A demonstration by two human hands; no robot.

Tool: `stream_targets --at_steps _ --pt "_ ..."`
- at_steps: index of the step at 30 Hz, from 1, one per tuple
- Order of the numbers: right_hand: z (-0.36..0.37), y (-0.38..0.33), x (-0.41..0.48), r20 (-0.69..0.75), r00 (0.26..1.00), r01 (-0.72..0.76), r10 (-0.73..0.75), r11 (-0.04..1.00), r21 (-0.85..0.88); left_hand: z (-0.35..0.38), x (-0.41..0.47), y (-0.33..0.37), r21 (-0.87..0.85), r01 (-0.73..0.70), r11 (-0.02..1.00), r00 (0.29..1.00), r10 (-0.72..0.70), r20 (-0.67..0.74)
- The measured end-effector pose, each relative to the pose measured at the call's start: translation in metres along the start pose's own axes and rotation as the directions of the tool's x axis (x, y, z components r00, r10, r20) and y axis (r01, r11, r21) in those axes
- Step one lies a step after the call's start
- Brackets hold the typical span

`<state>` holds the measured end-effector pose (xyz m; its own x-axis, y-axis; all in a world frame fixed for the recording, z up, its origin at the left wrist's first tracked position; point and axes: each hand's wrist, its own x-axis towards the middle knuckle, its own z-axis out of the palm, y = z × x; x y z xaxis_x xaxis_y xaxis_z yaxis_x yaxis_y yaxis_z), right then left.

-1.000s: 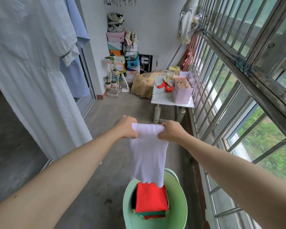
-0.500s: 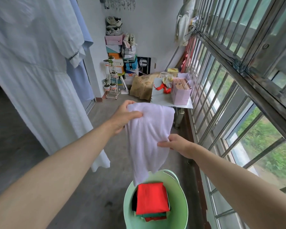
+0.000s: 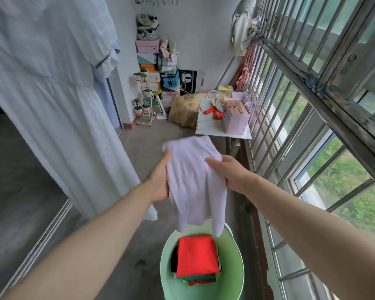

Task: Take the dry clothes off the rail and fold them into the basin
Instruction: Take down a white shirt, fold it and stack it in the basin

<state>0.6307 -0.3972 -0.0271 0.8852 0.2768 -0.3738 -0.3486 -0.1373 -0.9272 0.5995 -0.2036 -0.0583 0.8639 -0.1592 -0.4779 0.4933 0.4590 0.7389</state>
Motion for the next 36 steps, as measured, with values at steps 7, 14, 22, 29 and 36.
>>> stream_targets --at_steps 7,14,22,29,36 --pt "-0.002 0.038 0.017 -0.280 0.959 -0.108 0.041 0.968 -0.227 -0.003 0.023 -0.028 0.438 0.007 0.899 0.960 0.116 -0.253" --pt "-0.020 0.055 0.008 0.040 0.987 -0.142 0.153 0.968 -0.208 -0.008 0.019 -0.033 0.546 0.009 0.838 0.997 0.032 -0.065" --pt "-0.019 0.090 0.017 0.097 0.994 0.068 0.042 0.444 -0.893 -0.016 0.035 -0.053 0.830 0.072 0.553 0.997 -0.041 -0.059" --pt "-0.023 0.141 0.049 0.084 0.990 0.045 0.115 0.309 -0.950 -0.027 0.070 -0.109 0.995 0.082 -0.063 0.996 -0.015 -0.084" --pt "-0.033 0.193 0.071 -0.019 0.990 -0.041 0.141 0.154 -0.987 -0.059 0.099 -0.159 0.970 0.123 -0.210 0.991 0.084 -0.108"
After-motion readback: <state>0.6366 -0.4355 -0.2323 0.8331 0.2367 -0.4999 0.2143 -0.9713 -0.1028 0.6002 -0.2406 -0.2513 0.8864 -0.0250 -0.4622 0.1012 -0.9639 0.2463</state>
